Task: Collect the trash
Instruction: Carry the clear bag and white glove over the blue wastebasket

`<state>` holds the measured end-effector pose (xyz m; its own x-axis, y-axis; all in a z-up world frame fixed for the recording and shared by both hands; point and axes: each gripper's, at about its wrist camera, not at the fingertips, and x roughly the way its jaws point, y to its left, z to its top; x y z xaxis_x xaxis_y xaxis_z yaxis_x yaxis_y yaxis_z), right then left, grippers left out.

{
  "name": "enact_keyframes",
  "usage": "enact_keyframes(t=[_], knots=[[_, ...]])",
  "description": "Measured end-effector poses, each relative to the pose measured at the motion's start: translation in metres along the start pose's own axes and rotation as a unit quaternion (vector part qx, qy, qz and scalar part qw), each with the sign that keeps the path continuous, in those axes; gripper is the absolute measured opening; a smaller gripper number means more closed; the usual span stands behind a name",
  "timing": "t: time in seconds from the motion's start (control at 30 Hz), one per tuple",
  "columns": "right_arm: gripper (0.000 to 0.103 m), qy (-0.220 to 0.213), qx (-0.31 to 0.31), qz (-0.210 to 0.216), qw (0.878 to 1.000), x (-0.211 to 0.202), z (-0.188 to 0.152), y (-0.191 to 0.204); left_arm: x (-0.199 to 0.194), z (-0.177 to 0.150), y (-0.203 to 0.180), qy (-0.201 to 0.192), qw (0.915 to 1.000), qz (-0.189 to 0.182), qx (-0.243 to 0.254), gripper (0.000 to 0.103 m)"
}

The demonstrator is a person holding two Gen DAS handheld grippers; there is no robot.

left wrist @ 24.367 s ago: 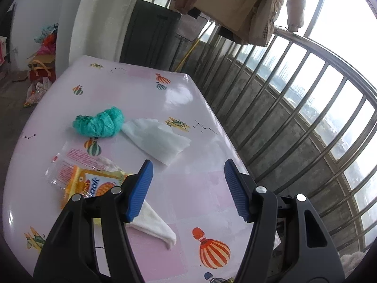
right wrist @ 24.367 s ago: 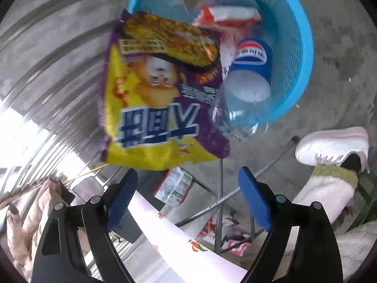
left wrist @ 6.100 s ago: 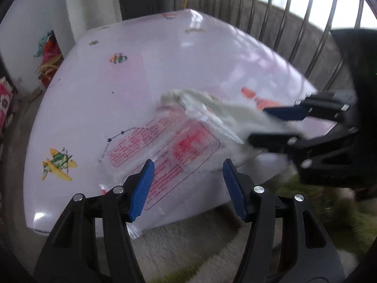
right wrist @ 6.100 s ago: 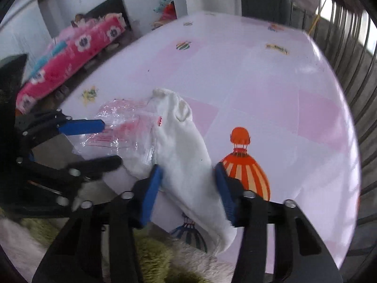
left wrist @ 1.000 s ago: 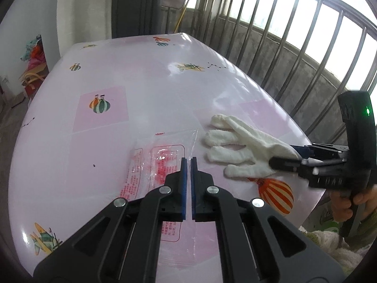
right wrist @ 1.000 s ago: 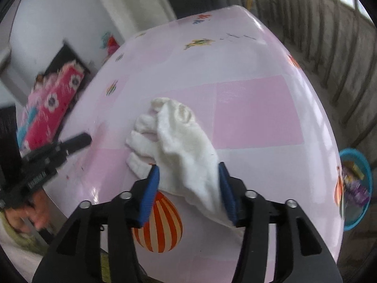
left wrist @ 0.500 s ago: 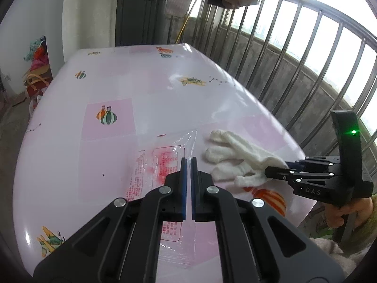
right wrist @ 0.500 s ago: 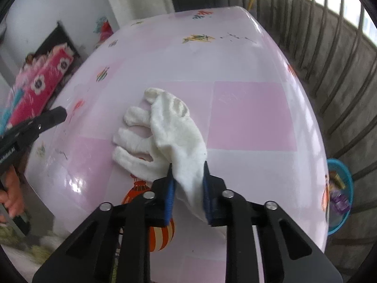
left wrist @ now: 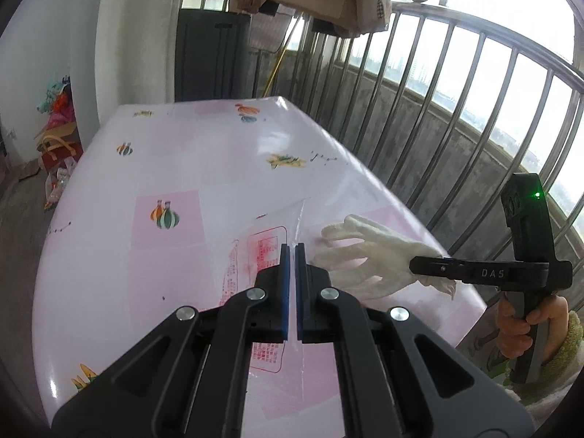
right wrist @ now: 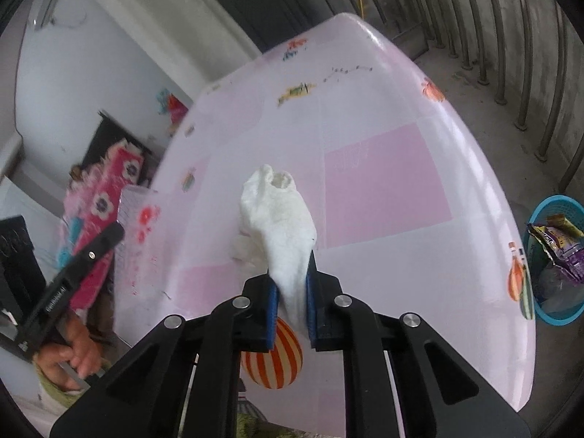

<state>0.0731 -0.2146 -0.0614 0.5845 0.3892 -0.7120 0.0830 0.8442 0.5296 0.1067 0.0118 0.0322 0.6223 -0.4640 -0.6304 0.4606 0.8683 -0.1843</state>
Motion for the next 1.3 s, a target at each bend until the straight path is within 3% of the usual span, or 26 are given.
enact_keyframes(t=[0.47,0.87,1.0,1.13,1.3], knots=[[0.013,-0.101,0.087,0.047,0.99,-0.088,0.007,-0.054,-0.009,0.034,-0.069,-0.036,0.996,-0.056,0.059,0.0],[0.013,-0.206,0.173,0.023,0.963,-0.171,-0.016,-0.137,0.03,0.064,-0.187,-0.033,0.9739,-0.164,0.153,0.0],[0.013,-0.244,0.222,-0.005,0.944,-0.203,-0.032,-0.179,0.06,0.067,-0.233,-0.006,0.9637,-0.218,0.154,0.0],[0.013,-0.291,0.292,-0.06,0.909,-0.24,-0.055,-0.232,0.092,0.069,-0.279,0.032,0.9515,-0.265,0.154,0.0],[0.013,-0.314,0.376,-0.106,0.865,-0.258,-0.084,-0.29,0.141,0.062,-0.335,0.094,0.935,-0.304,0.157,0.0]])
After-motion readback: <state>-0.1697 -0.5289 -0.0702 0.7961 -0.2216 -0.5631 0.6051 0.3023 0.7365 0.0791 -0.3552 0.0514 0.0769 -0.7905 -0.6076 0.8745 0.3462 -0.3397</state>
